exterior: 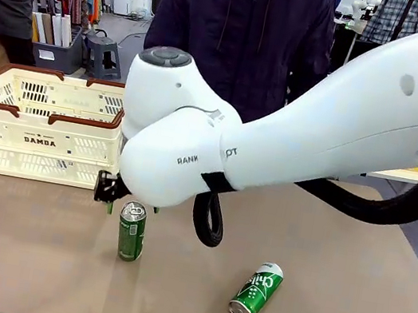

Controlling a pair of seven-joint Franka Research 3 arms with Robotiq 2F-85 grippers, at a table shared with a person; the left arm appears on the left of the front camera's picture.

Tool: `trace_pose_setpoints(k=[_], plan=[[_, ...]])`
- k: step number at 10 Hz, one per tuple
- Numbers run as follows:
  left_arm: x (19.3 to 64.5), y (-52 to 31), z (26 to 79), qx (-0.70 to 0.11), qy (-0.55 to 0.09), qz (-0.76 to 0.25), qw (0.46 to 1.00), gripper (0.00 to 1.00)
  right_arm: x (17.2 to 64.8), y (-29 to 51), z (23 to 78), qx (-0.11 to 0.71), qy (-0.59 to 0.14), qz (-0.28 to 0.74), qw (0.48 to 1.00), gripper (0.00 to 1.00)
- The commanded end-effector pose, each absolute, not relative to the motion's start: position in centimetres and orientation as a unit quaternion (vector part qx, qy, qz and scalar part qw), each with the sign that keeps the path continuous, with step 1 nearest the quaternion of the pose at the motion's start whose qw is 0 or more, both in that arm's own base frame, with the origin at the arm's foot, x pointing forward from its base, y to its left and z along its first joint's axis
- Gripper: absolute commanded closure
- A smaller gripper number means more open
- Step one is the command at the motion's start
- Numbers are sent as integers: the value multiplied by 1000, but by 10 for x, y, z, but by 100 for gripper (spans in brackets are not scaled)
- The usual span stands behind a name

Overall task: Place the drinks into the Shopping basket.
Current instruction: Pick up one drink and place it into the Shopping basket.

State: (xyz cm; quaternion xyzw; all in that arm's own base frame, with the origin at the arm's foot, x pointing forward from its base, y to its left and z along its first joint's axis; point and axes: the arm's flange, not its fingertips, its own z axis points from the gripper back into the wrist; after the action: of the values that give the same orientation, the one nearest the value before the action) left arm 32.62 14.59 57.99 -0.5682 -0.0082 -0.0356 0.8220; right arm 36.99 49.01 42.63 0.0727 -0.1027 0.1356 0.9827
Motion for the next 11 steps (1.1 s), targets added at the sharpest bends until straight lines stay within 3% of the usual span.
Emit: trace_pose_setpoints(k=[1, 5, 8, 11], plan=[[325, 145, 582, -574, -12, -32, 818, 0, 380, 440, 486, 128, -93, 149, 976, 0], [325, 145, 582, -574, -12, -32, 818, 0, 403, 223, 570, 253, -41, 82, 963, 0], [325, 145, 582, -574, -12, -32, 818, 0, 414, 40, 560, 386, 13, -51, 921, 0], [325, 145, 582, -574, -12, -32, 818, 0, 377, -133, 513, 548, -11, -160, 821, 0]])
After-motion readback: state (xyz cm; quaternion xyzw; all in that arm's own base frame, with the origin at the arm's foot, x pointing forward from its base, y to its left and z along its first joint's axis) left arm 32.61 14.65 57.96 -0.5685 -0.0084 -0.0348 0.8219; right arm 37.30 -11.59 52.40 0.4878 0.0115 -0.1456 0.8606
